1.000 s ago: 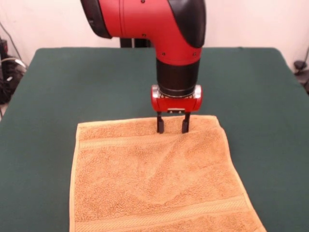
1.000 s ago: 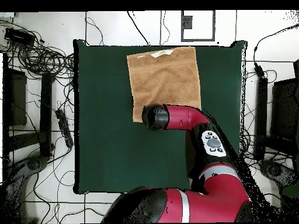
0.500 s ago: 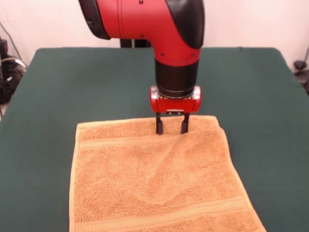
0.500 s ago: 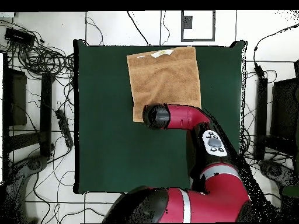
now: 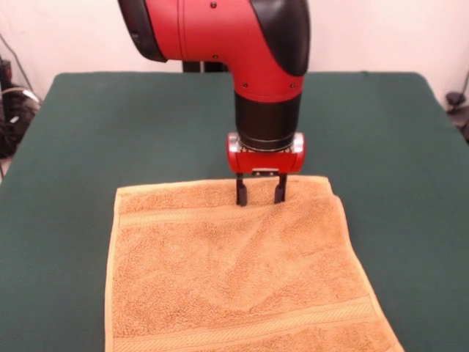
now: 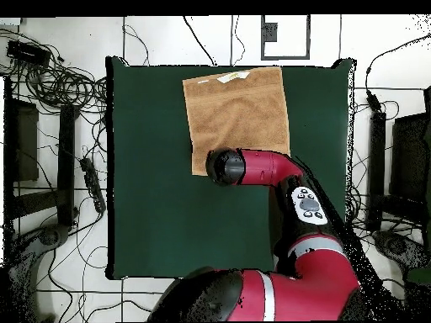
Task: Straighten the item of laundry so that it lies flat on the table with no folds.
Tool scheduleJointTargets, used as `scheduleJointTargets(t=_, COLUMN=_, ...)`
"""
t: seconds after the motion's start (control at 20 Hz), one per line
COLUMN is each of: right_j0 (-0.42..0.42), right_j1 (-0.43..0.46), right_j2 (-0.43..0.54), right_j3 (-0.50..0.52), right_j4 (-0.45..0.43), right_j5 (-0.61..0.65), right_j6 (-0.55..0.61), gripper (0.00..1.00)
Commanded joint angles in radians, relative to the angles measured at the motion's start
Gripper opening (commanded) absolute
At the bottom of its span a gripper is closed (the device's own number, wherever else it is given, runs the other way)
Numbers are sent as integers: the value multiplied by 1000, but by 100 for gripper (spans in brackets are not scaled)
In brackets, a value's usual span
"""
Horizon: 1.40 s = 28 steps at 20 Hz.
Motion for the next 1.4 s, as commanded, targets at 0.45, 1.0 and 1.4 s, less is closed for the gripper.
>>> scheduleJointTargets(t=0.45, right_j0=-60, right_j1=209, right_j2=93, right_j3=43, right_j4=-85, right_j5=-162, right_j6=22, gripper=100)
scheduleJointTargets(t=1.0, right_j0=-14, right_j1=180, right_j2=22, right_j3=181, right_j4=-120, right_j5=-260, right_j6=114, gripper=100)
scheduleJointTargets(t=1.4, right_j0=-8, right_j1=190, right_j2=-14, right_j3=247, right_j4=-127, right_j5=-341, right_j6=129, gripper=100)
